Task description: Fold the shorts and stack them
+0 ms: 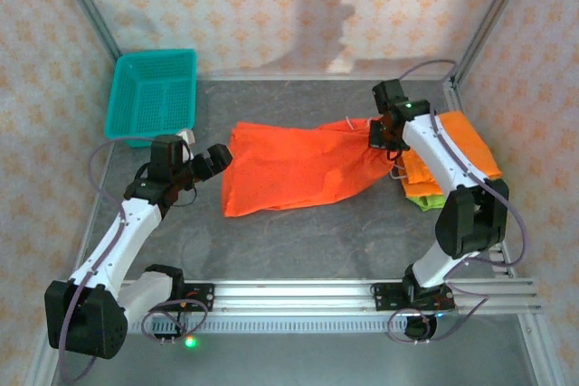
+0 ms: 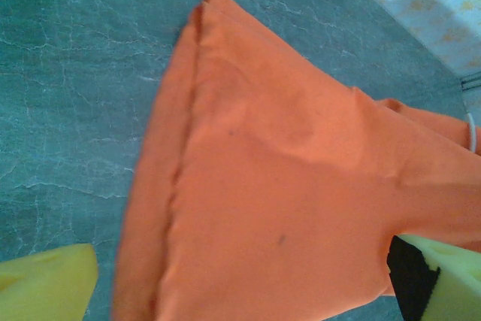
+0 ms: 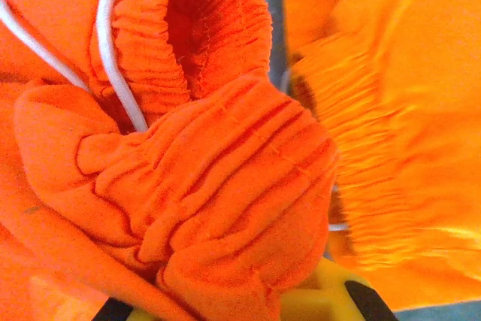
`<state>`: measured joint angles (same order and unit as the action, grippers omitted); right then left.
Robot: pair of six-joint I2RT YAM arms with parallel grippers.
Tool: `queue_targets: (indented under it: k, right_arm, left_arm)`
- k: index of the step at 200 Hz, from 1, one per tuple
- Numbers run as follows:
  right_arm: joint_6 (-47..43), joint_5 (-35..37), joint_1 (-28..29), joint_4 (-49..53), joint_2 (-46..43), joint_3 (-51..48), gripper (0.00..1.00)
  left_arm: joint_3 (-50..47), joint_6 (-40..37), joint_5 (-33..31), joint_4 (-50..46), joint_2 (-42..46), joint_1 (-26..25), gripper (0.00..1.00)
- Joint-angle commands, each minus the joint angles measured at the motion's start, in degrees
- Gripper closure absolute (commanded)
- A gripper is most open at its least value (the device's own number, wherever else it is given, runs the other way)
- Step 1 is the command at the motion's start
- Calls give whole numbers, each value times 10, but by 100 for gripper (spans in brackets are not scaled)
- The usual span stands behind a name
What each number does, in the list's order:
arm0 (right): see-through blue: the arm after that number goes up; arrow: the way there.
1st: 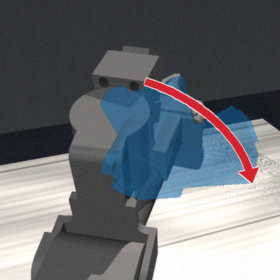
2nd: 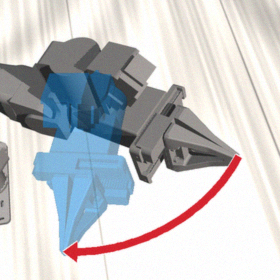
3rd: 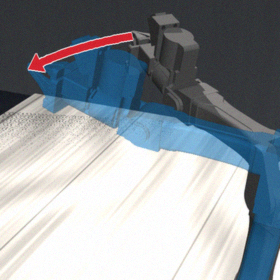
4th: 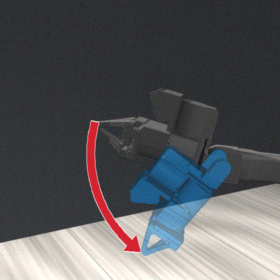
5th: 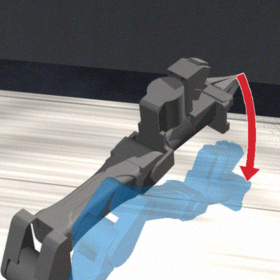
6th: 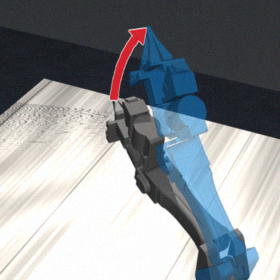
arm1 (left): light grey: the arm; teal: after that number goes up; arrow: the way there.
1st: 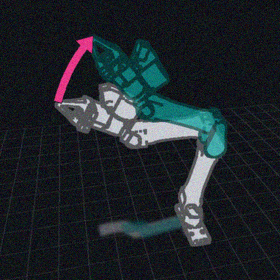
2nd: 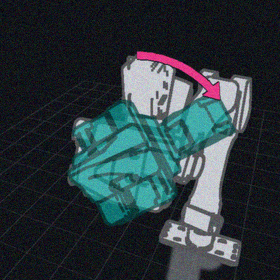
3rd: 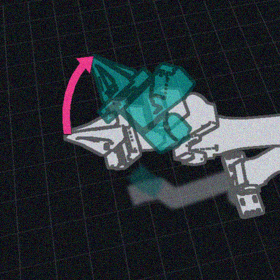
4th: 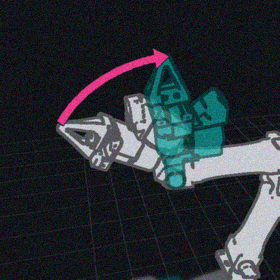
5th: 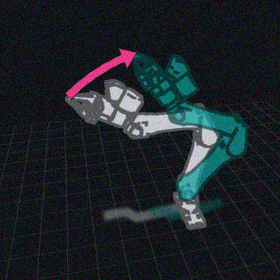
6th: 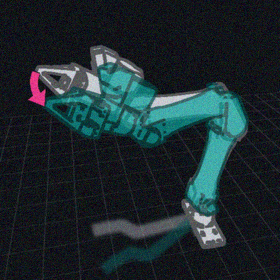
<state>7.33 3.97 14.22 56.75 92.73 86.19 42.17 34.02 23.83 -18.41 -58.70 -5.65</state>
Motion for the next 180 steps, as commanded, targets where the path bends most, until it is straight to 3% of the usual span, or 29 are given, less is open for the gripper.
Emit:
queue_targets:
  k: [1, 64, 94, 113, 125, 139, 157, 180]
  right_arm:
    - [-44, 126, 13, 80, 2, 58, 100]
    - [-58, 327, 101, 180, 88, 220, 100]
    - [13, 377, 182, 249, 150, 282, 100]
    - [86, 370, 248, 301, 205, 341, 100]
    - [120, 345, 294, 309, 242, 372, 92]
    - [125, 276, 343, 281, 283, 400, 76]
    - [106, 89, 374, 213, 315, 419, 50]
    - [131, -124, 372, 104, 272, 377, 36]
  left_arm:
    - [9, -10, 10, 7, 2, -6, 0]
    - [-3, -7, 7, 11, 3, -8, 0]
    - [-12, -2, 2, 15, 2, -8, 0]
    - [-19, 8, -6, 19, 2, -8, 0]
    - [-28, 19, -14, 25, 3, -8, 0]
    - [-42, 35, -24, 40, 7, -8, 0]
    - [-56, 51, -33, 53, 19, -8, 0]
    - [-59, 56, -46, 51, 46, -8, 0]
